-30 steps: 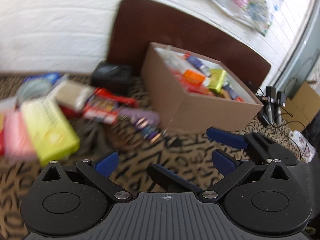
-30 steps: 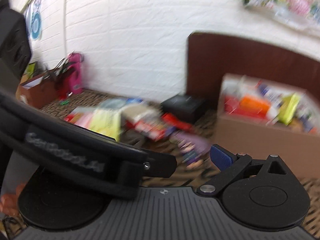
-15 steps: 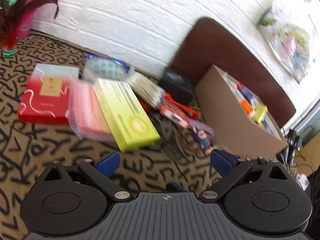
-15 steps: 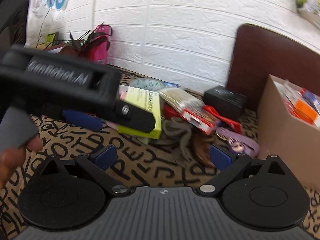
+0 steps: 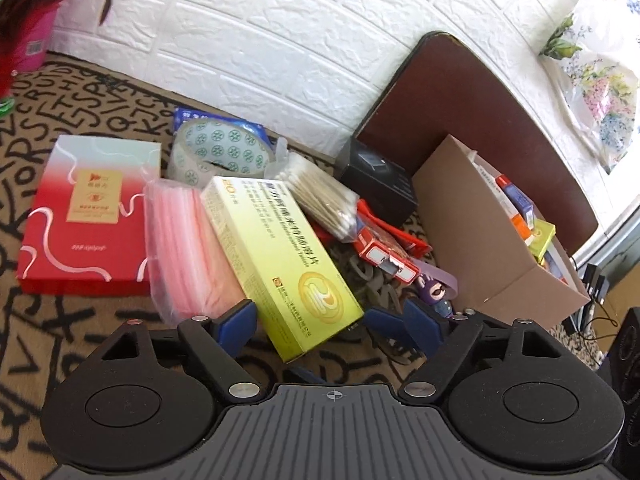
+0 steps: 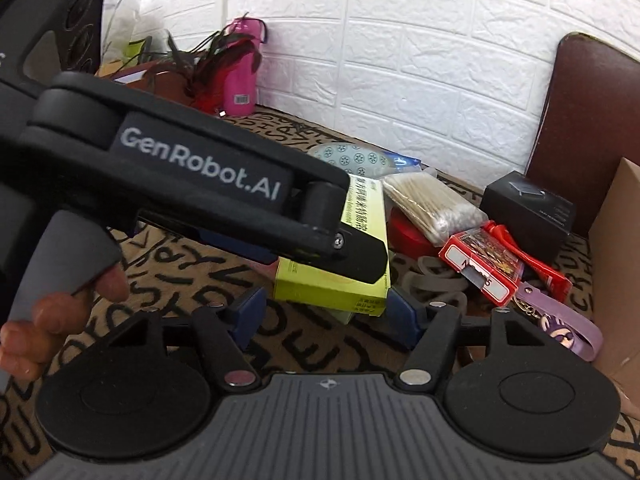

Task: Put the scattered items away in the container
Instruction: 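Move the left tool back to the yellow-green medicine box on the rug, then close the left tool on the yellow-green medicine box and lift it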

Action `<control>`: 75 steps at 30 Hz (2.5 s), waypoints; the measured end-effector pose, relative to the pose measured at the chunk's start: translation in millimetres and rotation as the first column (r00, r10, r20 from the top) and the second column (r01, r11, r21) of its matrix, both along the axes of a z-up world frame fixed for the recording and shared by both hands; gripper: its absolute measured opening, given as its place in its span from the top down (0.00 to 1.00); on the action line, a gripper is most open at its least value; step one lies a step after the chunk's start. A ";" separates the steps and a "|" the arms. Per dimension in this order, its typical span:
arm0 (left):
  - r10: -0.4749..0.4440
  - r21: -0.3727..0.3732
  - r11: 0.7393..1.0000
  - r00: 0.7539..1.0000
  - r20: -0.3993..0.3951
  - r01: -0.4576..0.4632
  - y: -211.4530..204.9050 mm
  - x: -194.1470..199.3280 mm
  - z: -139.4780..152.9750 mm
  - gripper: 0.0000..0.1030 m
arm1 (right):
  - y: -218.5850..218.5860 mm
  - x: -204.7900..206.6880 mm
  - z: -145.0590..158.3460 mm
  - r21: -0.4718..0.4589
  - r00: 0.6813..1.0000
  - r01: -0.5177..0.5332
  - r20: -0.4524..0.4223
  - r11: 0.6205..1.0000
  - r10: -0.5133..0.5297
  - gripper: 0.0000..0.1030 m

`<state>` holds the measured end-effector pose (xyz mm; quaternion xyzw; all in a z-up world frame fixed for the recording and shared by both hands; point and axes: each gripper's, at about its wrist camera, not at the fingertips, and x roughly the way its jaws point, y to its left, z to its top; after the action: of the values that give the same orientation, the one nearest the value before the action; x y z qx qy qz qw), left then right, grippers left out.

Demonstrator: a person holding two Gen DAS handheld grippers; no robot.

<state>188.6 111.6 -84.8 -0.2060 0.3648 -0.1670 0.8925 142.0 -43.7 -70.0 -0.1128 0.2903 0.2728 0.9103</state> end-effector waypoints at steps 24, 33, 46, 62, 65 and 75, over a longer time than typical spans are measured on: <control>-0.018 -0.014 1.000 1.000 -0.014 0.018 24.8 -9.0 6.5 0.18 | 18.8 -27.8 8.4 -0.098 0.966 -0.246 0.057 0.964 0.252 0.28; -0.029 -0.009 1.000 1.000 0.000 0.029 27.8 -0.6 19.6 0.18 | 26.4 8.9 9.5 -0.207 0.973 -0.201 0.068 0.957 0.220 0.16; -0.082 0.011 0.997 0.997 -0.013 0.082 16.5 3.5 4.8 0.19 | 22.3 13.8 -0.5 -0.157 0.980 -0.195 0.002 0.968 0.198 0.23; -0.236 -0.079 0.971 0.961 -0.142 0.227 -36.5 -88.8 -34.8 0.22 | -23.6 -126.3 -12.4 -0.076 0.984 -0.057 -0.174 0.995 0.043 0.22; -0.207 -0.078 0.977 0.968 -0.139 0.197 -38.1 -100.5 -33.4 0.17 | -30.9 -141.8 -8.6 -0.039 0.982 -0.042 -0.186 0.998 0.034 0.20; -0.170 -0.022 0.985 0.972 -0.164 0.168 -42.1 -109.4 -25.7 0.22 | -59.1 -156.4 5.4 0.082 0.977 -0.028 -0.207 0.996 0.044 0.22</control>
<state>79.2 69.6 -110.6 -0.1911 0.4533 -0.2261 0.8408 -14.4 -102.9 -64.7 -0.0528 0.3712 0.3109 0.8734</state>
